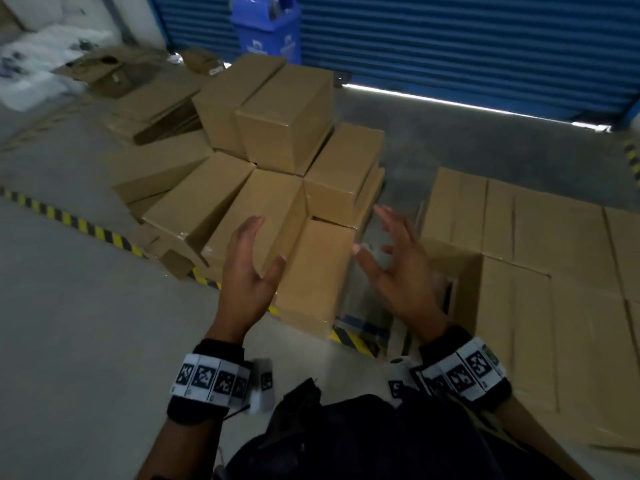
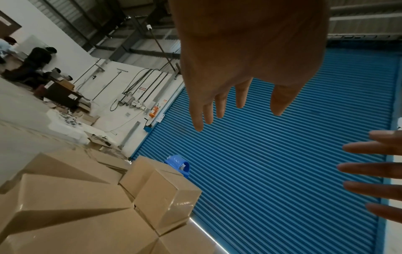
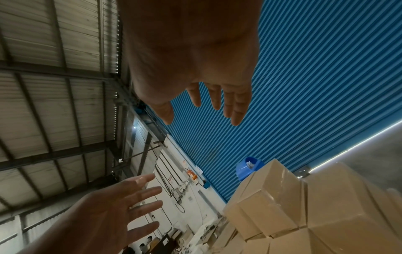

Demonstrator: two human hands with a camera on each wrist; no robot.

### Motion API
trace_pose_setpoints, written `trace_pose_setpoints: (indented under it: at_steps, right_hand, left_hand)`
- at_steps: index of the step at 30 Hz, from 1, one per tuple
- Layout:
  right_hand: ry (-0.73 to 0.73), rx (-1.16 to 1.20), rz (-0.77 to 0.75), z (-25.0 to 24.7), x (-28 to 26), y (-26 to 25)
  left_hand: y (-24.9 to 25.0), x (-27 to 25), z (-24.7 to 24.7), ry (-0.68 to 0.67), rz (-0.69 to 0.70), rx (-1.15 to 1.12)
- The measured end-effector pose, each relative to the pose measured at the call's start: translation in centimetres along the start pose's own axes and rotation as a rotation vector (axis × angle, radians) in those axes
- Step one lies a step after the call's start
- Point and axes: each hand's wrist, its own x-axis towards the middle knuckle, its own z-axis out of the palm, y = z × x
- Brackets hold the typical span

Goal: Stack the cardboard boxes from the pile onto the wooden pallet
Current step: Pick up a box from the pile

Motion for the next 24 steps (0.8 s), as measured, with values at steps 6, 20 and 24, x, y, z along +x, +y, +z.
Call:
trace_pose_setpoints:
  at_steps: [6, 20, 24]
  right_hand:
    - [-0.023, 0.002, 0.015, 5.7, 7.6, 0.2]
    - [-0.035, 0.044, 0.166, 8.2, 31.2, 14.7]
    - [-0.043, 0.046, 0.221, 7.7, 38.6, 18.7]
  left_hand:
    - [-3.2, 9.7, -2.1, -0.060, 0.042, 0.053]
    - [-9.4, 35.5, 8.2, -0.108, -0.047, 0.062]
    - [-9.6, 42.8, 12.0, -0.119, -0.113, 0.053]
